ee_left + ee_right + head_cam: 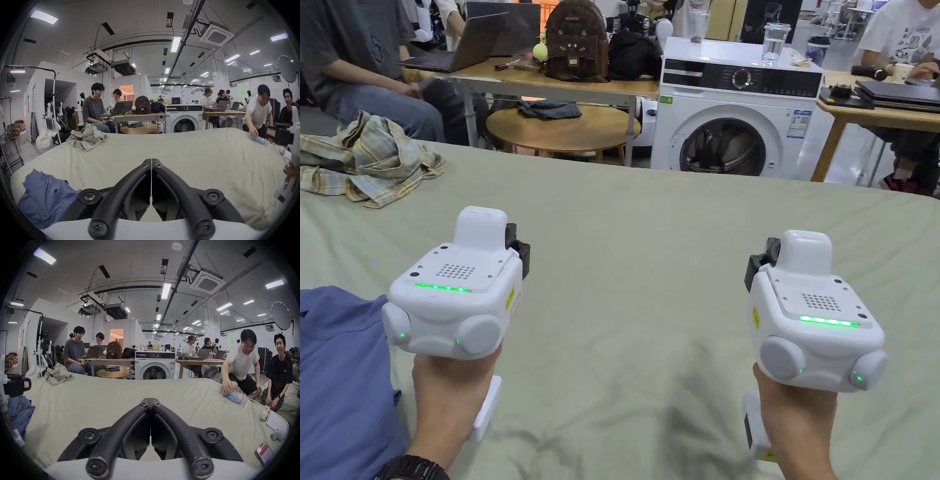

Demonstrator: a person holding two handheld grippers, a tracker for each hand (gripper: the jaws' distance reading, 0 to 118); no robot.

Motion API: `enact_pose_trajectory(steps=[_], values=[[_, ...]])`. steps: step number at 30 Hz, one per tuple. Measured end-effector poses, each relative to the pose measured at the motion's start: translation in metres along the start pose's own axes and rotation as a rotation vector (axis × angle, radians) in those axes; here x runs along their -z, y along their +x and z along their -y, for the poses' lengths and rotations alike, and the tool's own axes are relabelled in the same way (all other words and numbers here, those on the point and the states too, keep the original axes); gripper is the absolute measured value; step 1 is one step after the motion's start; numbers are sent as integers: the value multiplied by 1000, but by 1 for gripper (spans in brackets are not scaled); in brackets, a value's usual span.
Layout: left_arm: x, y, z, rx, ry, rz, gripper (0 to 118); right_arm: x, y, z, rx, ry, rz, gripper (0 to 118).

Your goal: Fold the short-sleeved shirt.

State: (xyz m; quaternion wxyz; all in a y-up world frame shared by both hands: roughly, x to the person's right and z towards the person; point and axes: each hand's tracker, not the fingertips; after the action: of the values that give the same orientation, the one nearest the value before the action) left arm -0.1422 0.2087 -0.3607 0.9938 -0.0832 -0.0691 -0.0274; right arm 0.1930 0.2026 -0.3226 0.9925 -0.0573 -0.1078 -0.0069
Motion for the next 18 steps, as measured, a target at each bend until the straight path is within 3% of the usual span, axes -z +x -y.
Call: enact_pose_trajectory(steps=[5, 11, 18], values=[[-14, -35, -5, -1, -29, -84, 0, -1, -40, -3, 0, -1, -38, 0], [-41, -99, -5, 35, -164, -215, 0, -3, -107, -3, -29, -15, -173, 0], [-72, -196, 6, -86, -405, -252, 0, -9, -183, 5, -65, -53, -323, 0]])
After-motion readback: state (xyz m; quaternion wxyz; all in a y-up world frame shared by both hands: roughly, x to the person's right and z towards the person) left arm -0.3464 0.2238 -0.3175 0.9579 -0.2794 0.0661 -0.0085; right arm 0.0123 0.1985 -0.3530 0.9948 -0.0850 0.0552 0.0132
